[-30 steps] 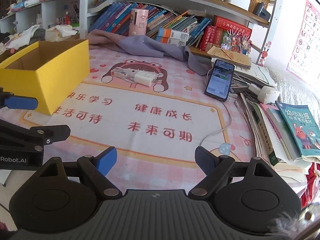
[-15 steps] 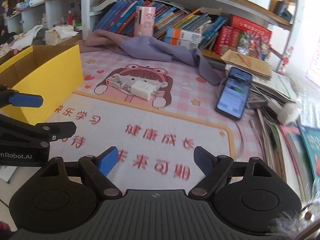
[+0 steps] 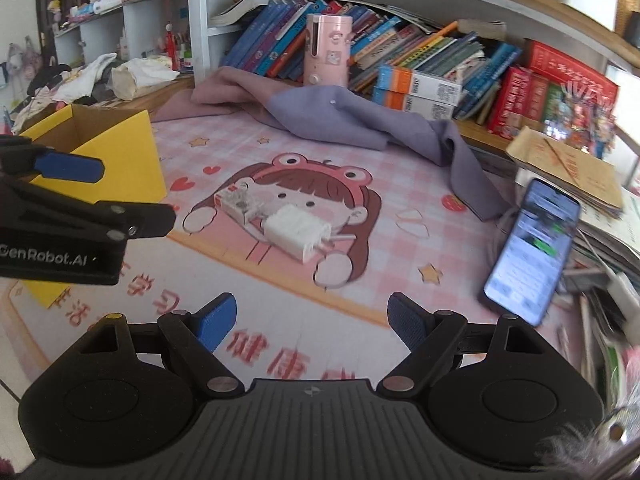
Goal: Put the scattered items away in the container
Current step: 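Move both tools toward the card pack and white charger on the mat, then grasp the white-and-red card pack with the left tool while the right tool grasps the white charger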
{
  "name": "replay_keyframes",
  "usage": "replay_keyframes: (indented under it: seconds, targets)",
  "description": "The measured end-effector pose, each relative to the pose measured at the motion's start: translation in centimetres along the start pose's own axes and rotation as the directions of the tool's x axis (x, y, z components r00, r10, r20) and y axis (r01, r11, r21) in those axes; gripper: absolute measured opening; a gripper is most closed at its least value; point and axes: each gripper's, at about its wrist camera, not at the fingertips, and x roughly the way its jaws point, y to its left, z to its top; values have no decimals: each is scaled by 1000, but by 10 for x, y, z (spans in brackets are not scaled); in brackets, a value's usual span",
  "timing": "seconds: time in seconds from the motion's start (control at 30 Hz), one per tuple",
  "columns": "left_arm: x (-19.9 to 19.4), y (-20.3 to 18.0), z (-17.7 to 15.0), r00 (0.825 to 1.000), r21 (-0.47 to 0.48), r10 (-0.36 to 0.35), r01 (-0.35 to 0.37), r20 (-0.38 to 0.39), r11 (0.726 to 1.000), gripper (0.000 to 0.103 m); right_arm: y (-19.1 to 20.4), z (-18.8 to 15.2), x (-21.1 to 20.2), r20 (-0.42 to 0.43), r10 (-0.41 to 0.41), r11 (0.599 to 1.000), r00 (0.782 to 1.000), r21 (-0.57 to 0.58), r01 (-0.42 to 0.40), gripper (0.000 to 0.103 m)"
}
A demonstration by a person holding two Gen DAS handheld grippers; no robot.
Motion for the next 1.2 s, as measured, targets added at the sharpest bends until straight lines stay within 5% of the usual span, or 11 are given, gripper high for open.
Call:
replay_keyframes:
  seconds: [0.63,1.03,1.2]
  targets:
    - [120,10,34,983,-21,48,-53,-178,998,72,-9,41,111,-40,104,986,994,-128,-109,81]
    - [162,12,29,961,-41,25,-38,-276,998,72,-19,46,139,-95,200,977,975,-52,-206,62]
    - [165,17,29,963,-94,-22,-3,-268,996,59,-22,45,138,-82,208,976,975,-44,-212,56]
